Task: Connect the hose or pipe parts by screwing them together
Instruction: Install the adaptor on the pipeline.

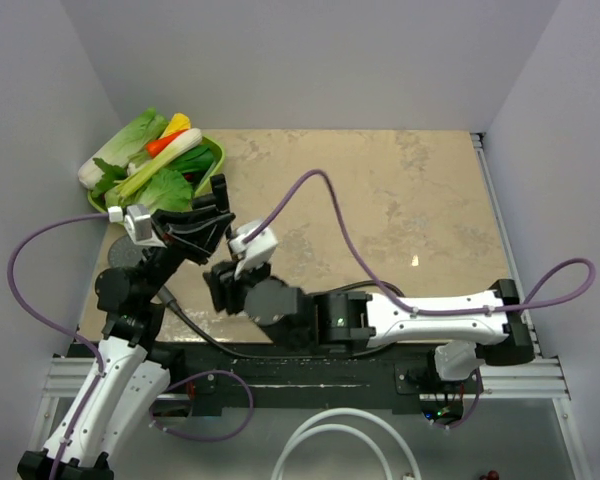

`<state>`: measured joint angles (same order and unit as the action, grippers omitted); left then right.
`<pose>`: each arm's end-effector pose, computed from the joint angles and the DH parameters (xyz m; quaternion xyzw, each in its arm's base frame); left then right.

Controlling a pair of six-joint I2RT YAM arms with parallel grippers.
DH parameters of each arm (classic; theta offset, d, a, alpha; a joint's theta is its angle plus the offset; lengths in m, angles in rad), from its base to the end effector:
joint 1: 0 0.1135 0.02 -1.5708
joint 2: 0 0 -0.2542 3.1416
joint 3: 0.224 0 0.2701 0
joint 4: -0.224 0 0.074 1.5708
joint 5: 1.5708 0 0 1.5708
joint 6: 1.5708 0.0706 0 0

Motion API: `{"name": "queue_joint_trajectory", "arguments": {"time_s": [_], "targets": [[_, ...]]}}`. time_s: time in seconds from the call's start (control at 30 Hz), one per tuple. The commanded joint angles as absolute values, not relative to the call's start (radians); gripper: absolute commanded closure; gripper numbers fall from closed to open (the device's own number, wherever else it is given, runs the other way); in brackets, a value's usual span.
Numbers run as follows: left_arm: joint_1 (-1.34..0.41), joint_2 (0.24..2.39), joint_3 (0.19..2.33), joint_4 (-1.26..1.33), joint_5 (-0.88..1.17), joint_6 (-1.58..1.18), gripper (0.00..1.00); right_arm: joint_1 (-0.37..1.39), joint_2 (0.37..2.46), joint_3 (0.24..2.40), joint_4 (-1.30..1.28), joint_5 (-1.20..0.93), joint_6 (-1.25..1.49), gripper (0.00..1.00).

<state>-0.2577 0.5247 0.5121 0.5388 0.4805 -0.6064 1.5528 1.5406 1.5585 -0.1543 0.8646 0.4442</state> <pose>0.1679 -0.0780 0.3661 0.1190 0.5130 -0.4603 0.7147 0.0608 0.3922 0.4160 -0.1260 0.7268 0.3307 0.5887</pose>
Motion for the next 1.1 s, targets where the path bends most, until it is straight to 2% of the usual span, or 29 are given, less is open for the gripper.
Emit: {"name": "queue_joint_trajectory", "arguments": {"time_s": [0.0, 0.2, 0.27, 0.3, 0.33, 0.5, 0.57, 0.7, 0.73, 0.77, 0.87, 1.07], "targets": [[-0.252, 0.509, 0.560, 0.716, 0.379, -0.660, 1.00, 1.583, 1.575, 1.560, -0.296, 0.788, 0.482, 0.48], [-0.252, 0.499, 0.548, 0.735, 0.417, -0.704, 1.00, 1.583, 1.551, 1.572, -0.319, 0.801, 0.456, 0.46], [-0.252, 0.495, 0.549, 0.726, 0.419, -0.698, 1.00, 1.583, 1.523, 1.562, -0.314, 0.805, 0.433, 0.51], [-0.252, 0.494, 0.549, 0.716, 0.420, -0.695, 1.00, 1.583, 1.485, 1.548, -0.290, 0.802, 0.414, 0.56], [-0.252, 0.491, 0.551, 0.712, 0.423, -0.690, 1.00, 1.583, 1.461, 1.540, -0.267, 0.786, 0.360, 0.75], [-0.252, 0.494, 0.543, 0.693, 0.451, -0.689, 1.00, 1.583, 1.382, 1.595, -0.215, 0.585, 0.104, 0.95], [-0.252, 0.499, 0.546, 0.695, 0.481, -0.687, 1.00, 1.583, 1.361, 1.634, -0.253, 0.523, 0.042, 0.96], [-0.252, 0.505, 0.555, 0.706, 0.563, -0.709, 1.00, 1.519, 1.299, 1.716, -0.285, 0.586, -0.127, 0.95], [-0.252, 0.509, 0.555, 0.716, 0.589, -0.718, 1.00, 1.479, 1.286, 1.735, -0.288, 0.553, -0.136, 1.00], [-0.252, 0.514, 0.552, 0.742, 0.650, -0.730, 1.00, 1.380, 1.282, 1.776, -0.304, 0.419, -0.137, 1.00], [-0.252, 0.537, 0.532, 0.852, 0.785, -0.822, 1.00, 1.225, 1.336, 1.889, -0.369, 0.205, -0.146, 1.00], [-0.253, 0.584, 0.474, 1.156, 0.959, -1.067, 1.00, 1.056, 1.501, 2.107, -0.524, -0.173, -0.212, 1.00]]}}
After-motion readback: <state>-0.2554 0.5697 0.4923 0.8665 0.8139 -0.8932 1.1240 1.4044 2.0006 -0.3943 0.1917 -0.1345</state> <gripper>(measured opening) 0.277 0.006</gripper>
